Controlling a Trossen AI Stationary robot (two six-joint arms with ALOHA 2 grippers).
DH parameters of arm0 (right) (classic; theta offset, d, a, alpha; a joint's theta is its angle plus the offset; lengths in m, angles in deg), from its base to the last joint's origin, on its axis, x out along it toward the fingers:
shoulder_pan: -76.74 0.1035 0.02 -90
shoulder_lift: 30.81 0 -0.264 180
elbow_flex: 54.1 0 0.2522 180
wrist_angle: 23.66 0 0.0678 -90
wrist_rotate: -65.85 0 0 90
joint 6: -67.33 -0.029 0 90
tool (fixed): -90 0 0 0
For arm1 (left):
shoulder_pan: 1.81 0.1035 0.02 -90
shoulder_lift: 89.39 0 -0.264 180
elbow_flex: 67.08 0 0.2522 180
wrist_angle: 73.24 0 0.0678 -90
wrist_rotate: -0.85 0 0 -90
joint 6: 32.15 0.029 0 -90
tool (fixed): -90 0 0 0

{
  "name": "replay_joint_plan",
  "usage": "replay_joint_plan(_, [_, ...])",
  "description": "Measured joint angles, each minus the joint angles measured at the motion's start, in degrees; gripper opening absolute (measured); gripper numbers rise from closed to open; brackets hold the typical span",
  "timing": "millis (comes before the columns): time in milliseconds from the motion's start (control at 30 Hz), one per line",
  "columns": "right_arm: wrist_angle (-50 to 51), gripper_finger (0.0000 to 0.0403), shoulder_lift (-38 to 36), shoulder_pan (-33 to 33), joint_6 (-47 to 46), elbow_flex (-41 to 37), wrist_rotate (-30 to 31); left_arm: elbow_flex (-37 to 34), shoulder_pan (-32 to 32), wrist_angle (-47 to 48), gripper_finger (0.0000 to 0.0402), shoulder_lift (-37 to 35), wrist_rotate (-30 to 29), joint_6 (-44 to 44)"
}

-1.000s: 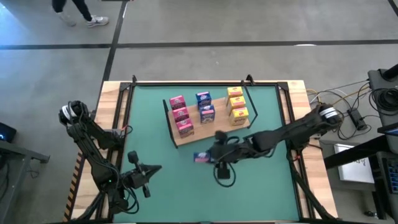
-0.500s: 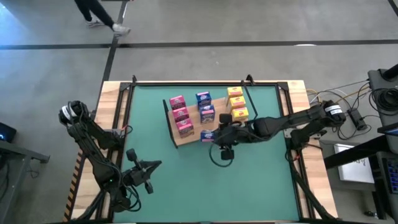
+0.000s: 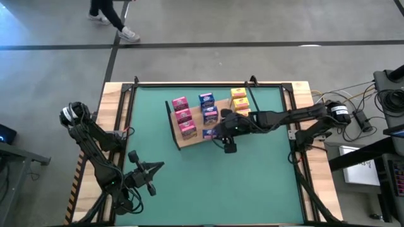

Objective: Stack cereal on shelf
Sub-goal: Put the blue cereal box on the shelf aligned with the other blue cereal boxes

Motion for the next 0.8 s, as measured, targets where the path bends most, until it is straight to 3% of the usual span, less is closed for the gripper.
replay_joint_plan(800, [1.34, 0.0197, -0.18, -4.65, 0.08, -0.15, -1.05, 0.02, 1.97, -0.02, 0.0, -0.04, -2.96, 1.79])
